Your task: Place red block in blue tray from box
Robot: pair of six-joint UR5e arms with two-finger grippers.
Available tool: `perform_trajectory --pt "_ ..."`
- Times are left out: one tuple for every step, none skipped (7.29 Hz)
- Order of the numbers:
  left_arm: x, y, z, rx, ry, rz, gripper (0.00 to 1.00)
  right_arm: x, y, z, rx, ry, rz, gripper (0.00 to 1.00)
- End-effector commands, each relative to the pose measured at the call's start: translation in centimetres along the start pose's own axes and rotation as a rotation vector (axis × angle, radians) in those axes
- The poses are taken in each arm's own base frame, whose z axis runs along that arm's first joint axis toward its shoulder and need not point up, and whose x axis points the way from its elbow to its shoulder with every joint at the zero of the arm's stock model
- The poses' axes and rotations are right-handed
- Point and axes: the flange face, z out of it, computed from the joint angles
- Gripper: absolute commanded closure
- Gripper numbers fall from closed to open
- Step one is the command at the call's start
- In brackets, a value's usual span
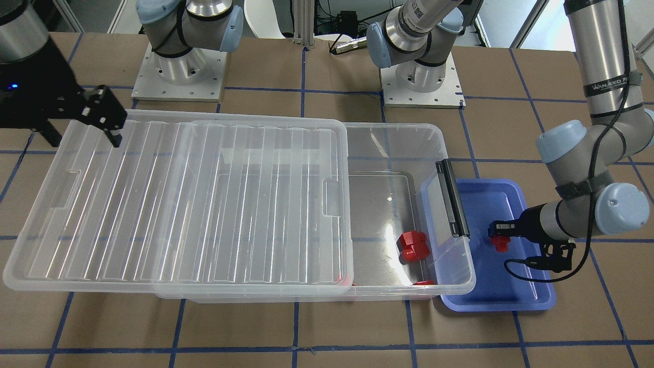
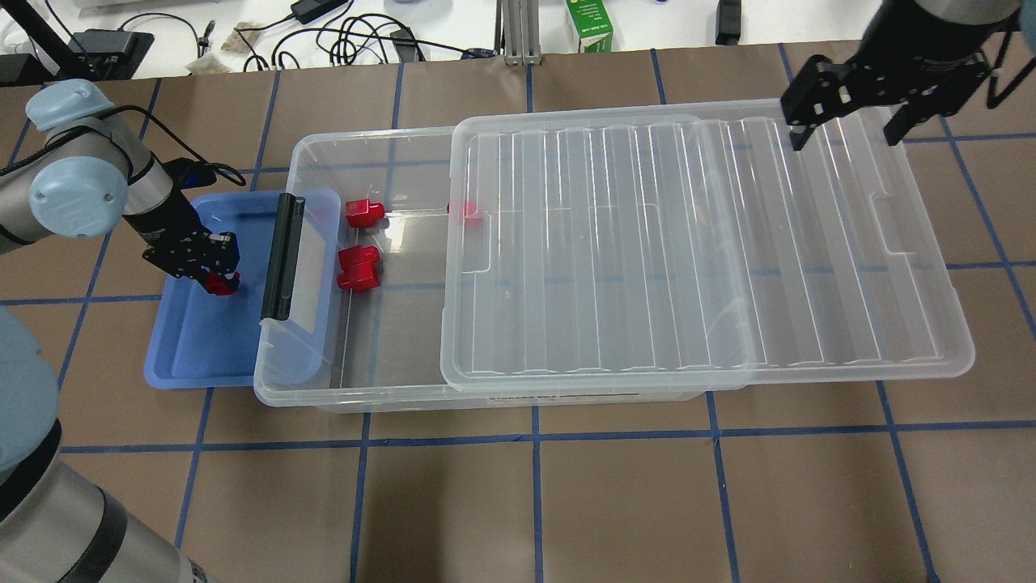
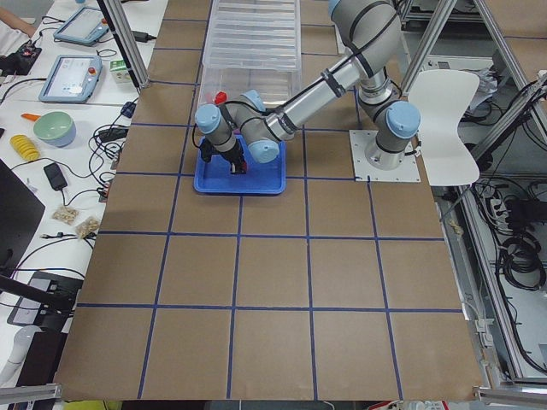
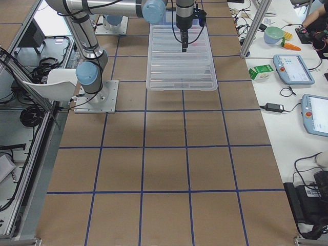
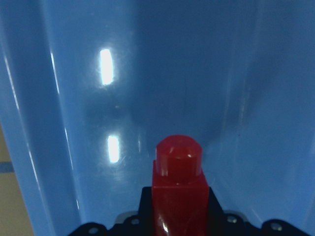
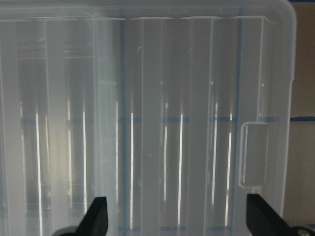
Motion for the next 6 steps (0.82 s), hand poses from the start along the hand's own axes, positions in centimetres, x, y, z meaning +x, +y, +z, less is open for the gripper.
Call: perform_trajectory --pt "-0.1 -0.6 0.3 0.022 -0.012 0.004 0.45 9.6 -0.6 3.4 -0.039 -0.017 -0.078 0.00" --pt "-0.2 -0.9 0.7 0.024 -0.011 0.002 0.10 12.8 -1.8 6.5 -0.010 0.005 -0.068 0.00" --pt "-0.2 -0.9 0.6 0.026 -0.014 0.005 0.00 16.0 -2.0 10.0 -0.010 0.017 -0.048 0.00" --pt "0.1 -0.8 -0.7 0.046 -0.025 0.009 0.00 17.8 -1.7 11.1 0.011 0.028 -0.025 0.00" --pt "1.2 -0.2 -3.4 0.075 -0.051 0.023 0.00 18.1 -1.8 11.4 0.017 0.028 -0.023 0.00" --pt "2.6 1.0 -7.5 0.104 -0.069 0.039 0.00 18.6 -1.8 12.0 0.006 0.023 -0.016 0.00"
